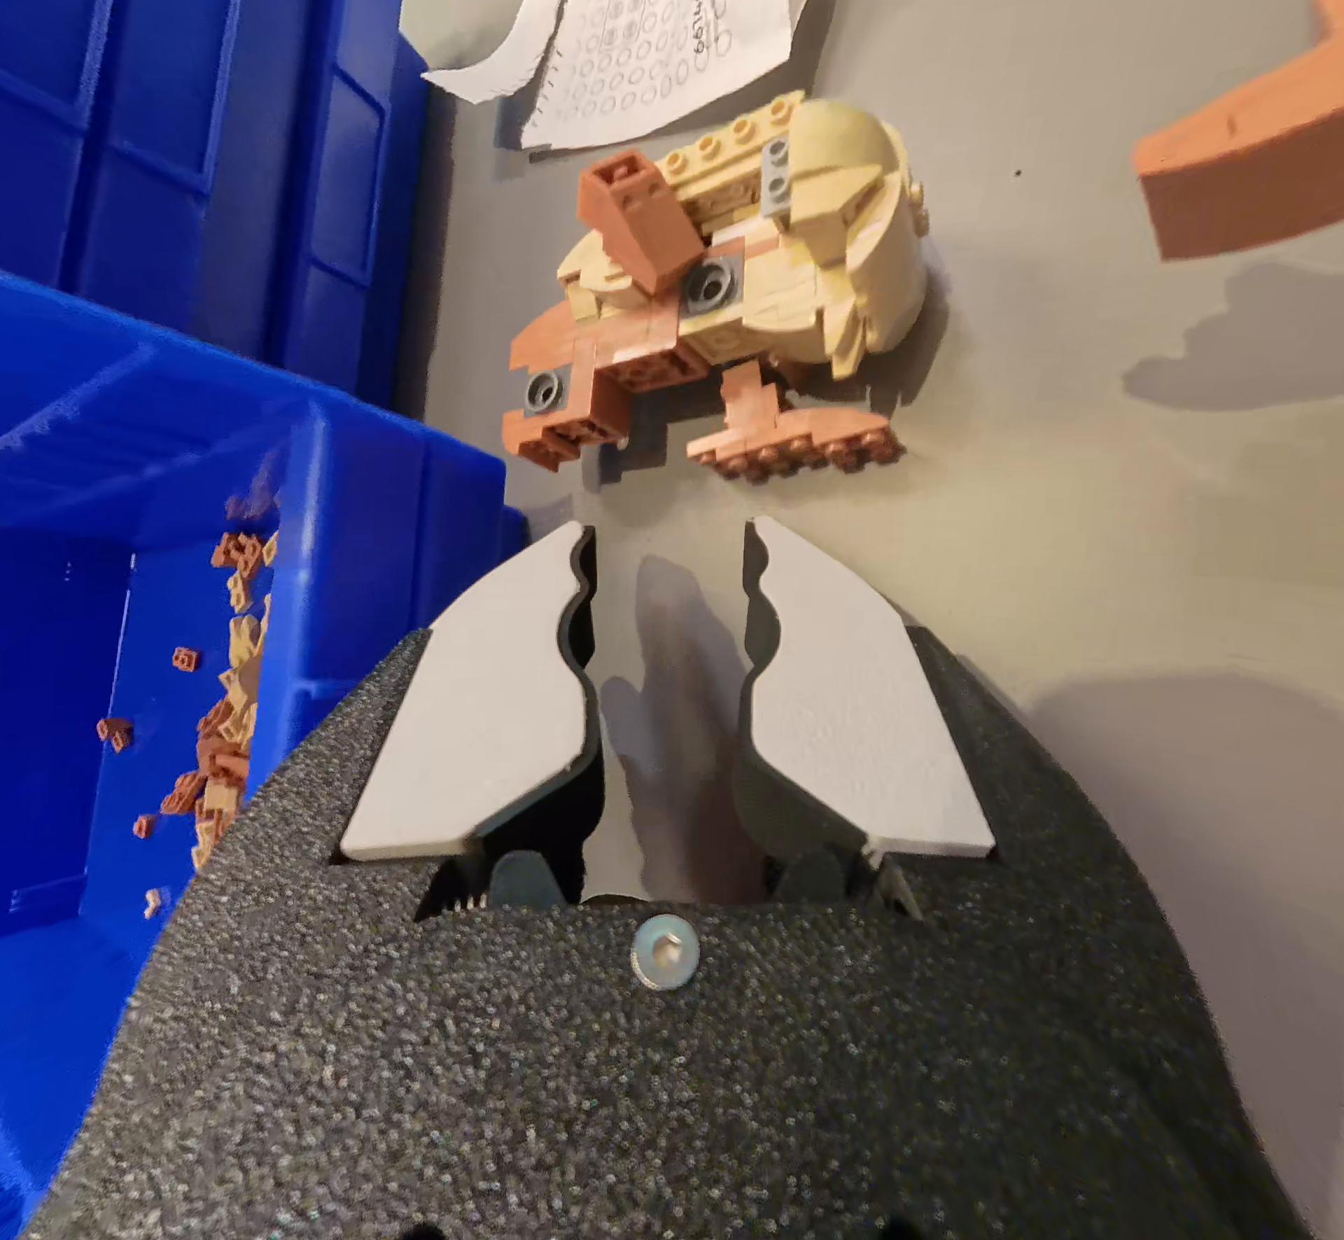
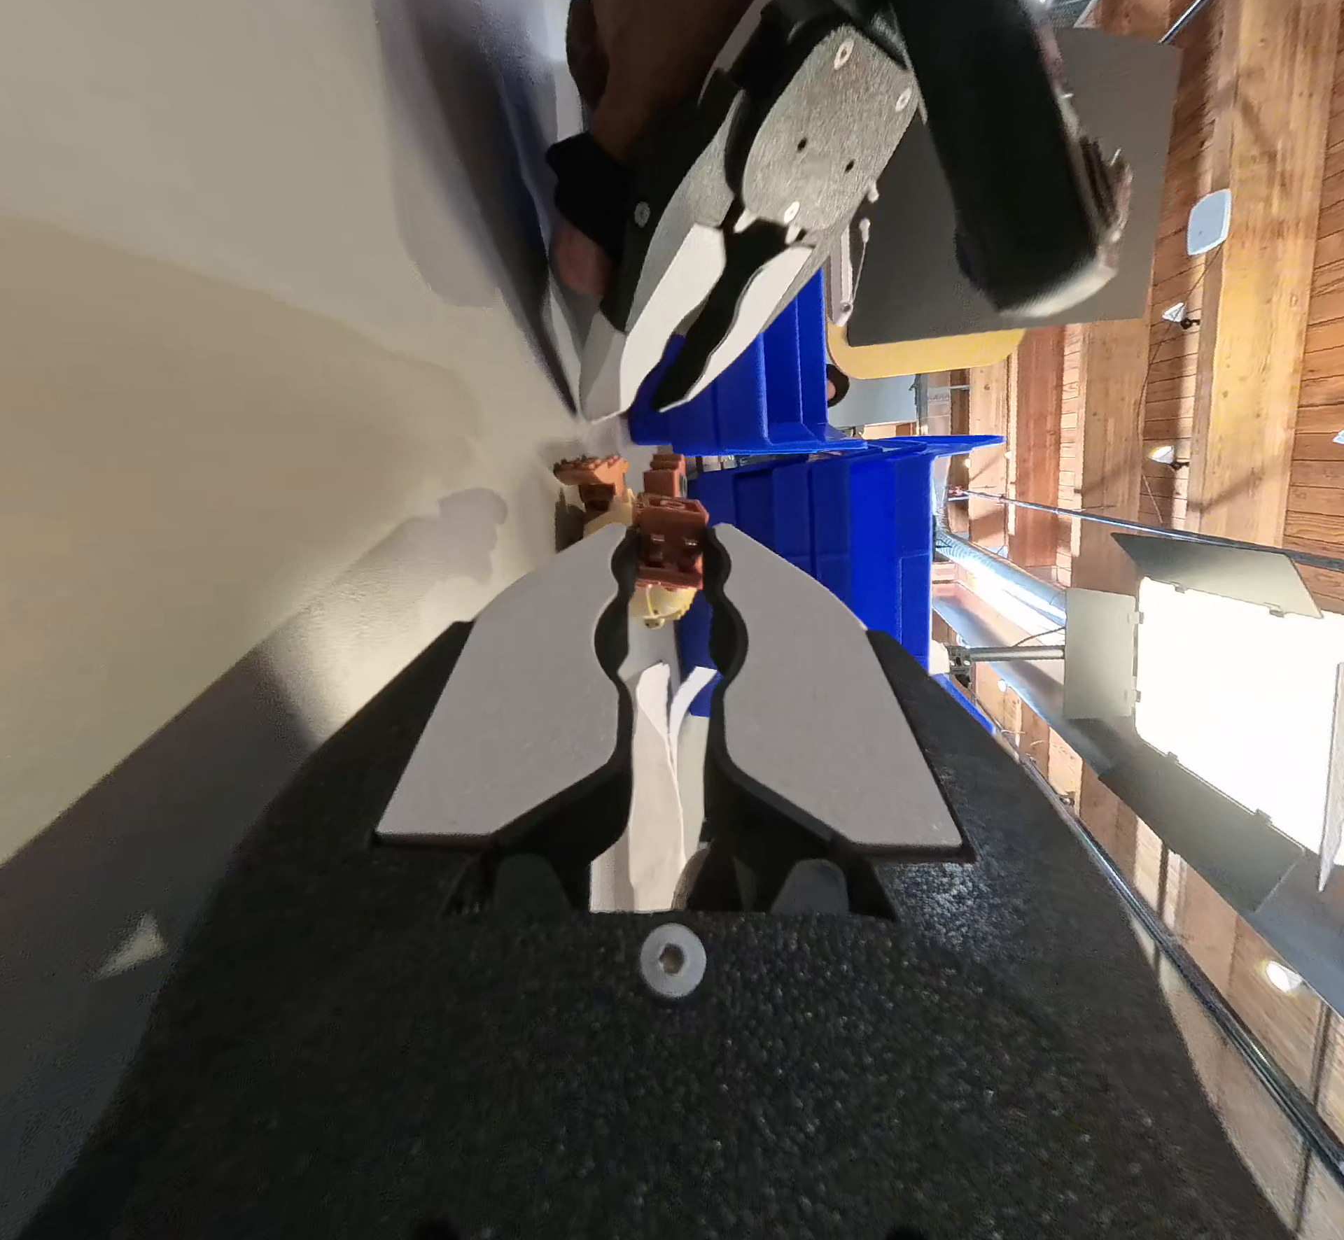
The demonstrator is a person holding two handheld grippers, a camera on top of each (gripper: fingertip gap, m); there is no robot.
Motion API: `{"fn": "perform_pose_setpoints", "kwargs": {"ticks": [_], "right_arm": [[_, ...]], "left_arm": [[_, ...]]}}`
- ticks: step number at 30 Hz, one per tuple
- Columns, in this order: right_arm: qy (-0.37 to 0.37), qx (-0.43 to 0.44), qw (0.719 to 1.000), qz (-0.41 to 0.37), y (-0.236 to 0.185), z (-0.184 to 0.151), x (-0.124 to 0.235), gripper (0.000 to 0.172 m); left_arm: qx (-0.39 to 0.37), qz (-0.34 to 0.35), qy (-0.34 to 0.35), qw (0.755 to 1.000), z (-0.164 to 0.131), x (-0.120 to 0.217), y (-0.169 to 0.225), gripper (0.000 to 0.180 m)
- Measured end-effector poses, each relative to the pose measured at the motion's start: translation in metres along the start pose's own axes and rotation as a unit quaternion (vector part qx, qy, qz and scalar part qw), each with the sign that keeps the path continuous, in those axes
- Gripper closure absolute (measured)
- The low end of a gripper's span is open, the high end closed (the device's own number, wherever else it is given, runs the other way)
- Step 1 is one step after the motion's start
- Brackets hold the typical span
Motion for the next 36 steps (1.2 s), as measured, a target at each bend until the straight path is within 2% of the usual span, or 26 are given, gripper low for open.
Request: {"fn": "perform_pose_setpoints", "kwargs": {"ticks": [4, 8, 13, 17, 20, 23, 24, 27, 30, 33, 36], "right_arm": [[0.006, -0.001, 1.000, 0.004, -0.004, 0.006, -0.004, 0.155], [0.031, -0.025, 0.999, 0.003, 0.000, 0.021, -0.009, 0.155], [0.091, -0.141, 0.985, 0.039, 0.013, 0.045, -0.021, 0.155], [0.159, -0.272, 0.940, 0.131, 0.022, 0.071, -0.034, 0.155], [0.198, -0.348, 0.894, 0.202, 0.030, 0.087, -0.047, 0.155], [0.225, -0.409, 0.842, 0.269, 0.037, 0.099, -0.060, 0.155], [0.229, -0.423, 0.829, 0.286, 0.040, 0.102, -0.065, 0.155], [0.233, -0.454, 0.794, 0.330, 0.045, 0.109, -0.078, 0.155], [0.242, -0.483, 0.768, 0.344, 0.054, 0.114, -0.090, 0.154], [0.256, -0.482, 0.781, 0.303, 0.064, 0.117, -0.097, 0.149], [0.257, -0.437, 0.835, 0.214, 0.069, 0.115, -0.097, 0.147]], "left_arm": [[0.017, -0.013, 0.038, 0.999, -0.009, 0.019, 0.003, 0.141], [0.003, -0.057, 0.144, 0.988, -0.004, 0.054, 0.019, 0.142], [-0.049, -0.052, 0.217, 0.974, -0.009, 0.095, 0.032, 0.142], [-0.066, -0.050, 0.253, 0.964, -0.019, 0.118, 0.038, 0.142], [-0.063, -0.074, 0.280, 0.955, -0.025, 0.133, 0.041, 0.142], [-0.046, -0.075, 0.268, 0.959, -0.036, 0.140, 0.038, 0.151], [-0.036, -0.084, 0.268, 0.959, -0.039, 0.142, 0.038, 0.159], [0.019, -0.100, 0.269, 0.958, -0.047, 0.150, 0.032, 0.161], [0.118, -0.134, 0.283, 0.942, -0.052, 0.157, 0.023, 0.161], [0.213, -0.153, 0.305, 0.915, -0.055, 0.163, 0.016, 0.162], [0.277, -0.154, 0.316, 0.894, -0.059, 0.165, 0.009, 0.162]]}}
Point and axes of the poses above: each gripper's, where its closed fingertips meet, x back along the fingers, z out of its top, y = z × x across the jaws, the point moved 5 cm from there along x, back along the fingers, and after that the axes turned 2 degrees about y, right-handed, at the moved point
